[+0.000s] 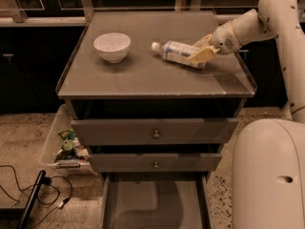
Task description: Place blue plastic bottle into bottom drawer
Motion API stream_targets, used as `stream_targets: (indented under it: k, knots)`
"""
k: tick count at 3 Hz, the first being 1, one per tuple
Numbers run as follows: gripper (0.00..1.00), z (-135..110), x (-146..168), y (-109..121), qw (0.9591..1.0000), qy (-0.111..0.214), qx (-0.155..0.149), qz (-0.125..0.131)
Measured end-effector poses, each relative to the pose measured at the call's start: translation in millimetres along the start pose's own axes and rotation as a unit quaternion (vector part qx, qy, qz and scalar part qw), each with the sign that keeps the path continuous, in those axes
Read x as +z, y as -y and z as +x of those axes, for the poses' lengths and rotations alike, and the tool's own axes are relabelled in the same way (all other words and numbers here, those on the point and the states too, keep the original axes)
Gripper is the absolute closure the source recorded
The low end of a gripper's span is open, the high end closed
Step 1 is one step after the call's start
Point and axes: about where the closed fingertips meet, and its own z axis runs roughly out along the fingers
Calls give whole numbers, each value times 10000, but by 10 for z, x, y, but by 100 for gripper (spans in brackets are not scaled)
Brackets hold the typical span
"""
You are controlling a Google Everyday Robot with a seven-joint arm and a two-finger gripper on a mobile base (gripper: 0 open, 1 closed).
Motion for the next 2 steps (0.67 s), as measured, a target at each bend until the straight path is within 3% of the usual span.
stream_targets:
  k: [2]
  knots:
    - [100,104,-313,-357,9995,147,-184,-215]
